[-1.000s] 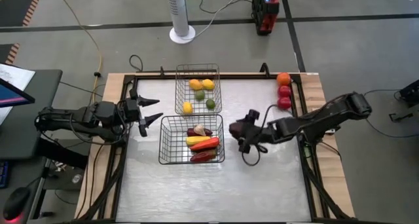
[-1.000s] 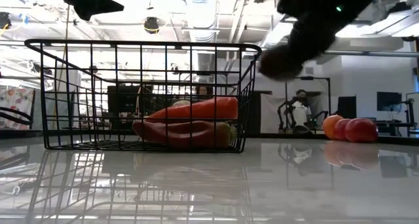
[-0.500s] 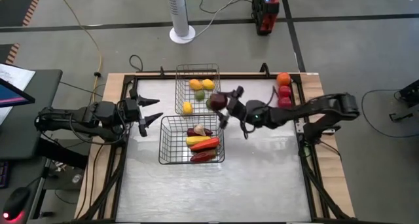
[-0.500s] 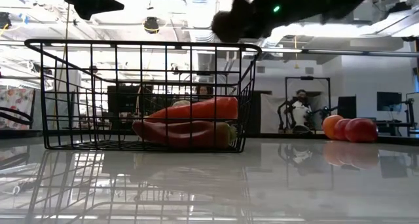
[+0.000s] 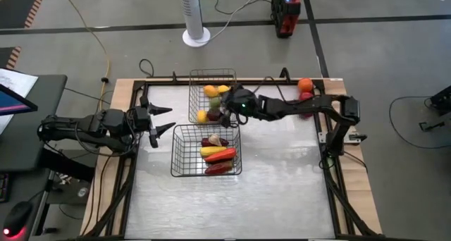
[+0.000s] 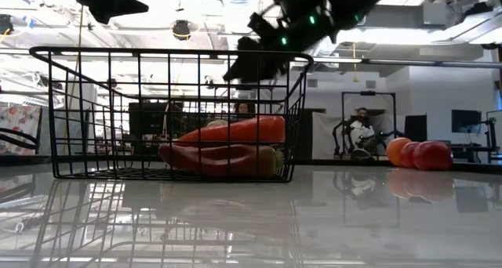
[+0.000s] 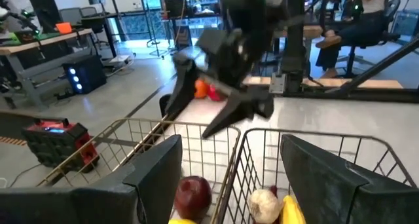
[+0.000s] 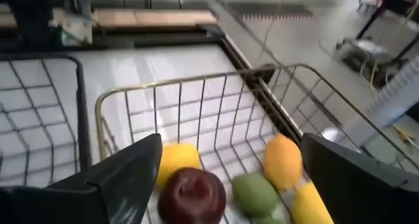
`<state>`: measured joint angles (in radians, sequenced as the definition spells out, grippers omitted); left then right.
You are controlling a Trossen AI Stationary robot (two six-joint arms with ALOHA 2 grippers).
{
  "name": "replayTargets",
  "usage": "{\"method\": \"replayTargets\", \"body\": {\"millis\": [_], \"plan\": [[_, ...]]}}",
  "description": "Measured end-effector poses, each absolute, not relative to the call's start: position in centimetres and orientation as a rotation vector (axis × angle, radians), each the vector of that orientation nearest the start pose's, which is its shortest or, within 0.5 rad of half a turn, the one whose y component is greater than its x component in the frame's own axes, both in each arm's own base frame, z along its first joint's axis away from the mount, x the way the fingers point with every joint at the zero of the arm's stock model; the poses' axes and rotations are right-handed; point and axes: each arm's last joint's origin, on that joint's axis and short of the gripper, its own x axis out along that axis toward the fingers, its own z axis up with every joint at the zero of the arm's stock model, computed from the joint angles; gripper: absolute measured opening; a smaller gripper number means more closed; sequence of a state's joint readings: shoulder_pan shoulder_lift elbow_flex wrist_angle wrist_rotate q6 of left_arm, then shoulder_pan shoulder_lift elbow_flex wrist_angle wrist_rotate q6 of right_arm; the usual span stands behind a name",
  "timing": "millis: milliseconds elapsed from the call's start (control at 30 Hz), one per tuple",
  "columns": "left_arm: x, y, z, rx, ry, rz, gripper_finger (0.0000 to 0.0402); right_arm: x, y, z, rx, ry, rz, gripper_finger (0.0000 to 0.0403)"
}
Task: Sort produce into baskets
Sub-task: Put the bottom tomato into the gold wire basket
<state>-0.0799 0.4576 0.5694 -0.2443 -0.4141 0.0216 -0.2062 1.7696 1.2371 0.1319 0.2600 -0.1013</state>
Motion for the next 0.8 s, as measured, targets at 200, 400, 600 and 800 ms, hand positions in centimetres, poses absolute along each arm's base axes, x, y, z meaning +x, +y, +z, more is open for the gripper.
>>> {"method": "replayTargets", "body": {"millis": [200,400,600,800], "plan": [[11.4,0.3,29.3,0.050,0.153,0.331,0.0249,36.5,-8.9,29.2,-0.147,0.577,-0.575,0.0390],[11.4,0.1,29.2,0.021,0.150,0.291,0.0249,29.5,-9.8,29.2,-0.040,0.697,-0.840,0.0386],[11.4,0.1,29.2,-0.005,0.147,0.283,0.0249,22.0,-9.3,25.8,0.124,0.758,-1.027,0.0380],[11.4,0.1,29.3,-0.001,0.141,0.288,0.0249,16.7,-9.0,23.2,0.285,0.957,-1.085,0.0380]]}}
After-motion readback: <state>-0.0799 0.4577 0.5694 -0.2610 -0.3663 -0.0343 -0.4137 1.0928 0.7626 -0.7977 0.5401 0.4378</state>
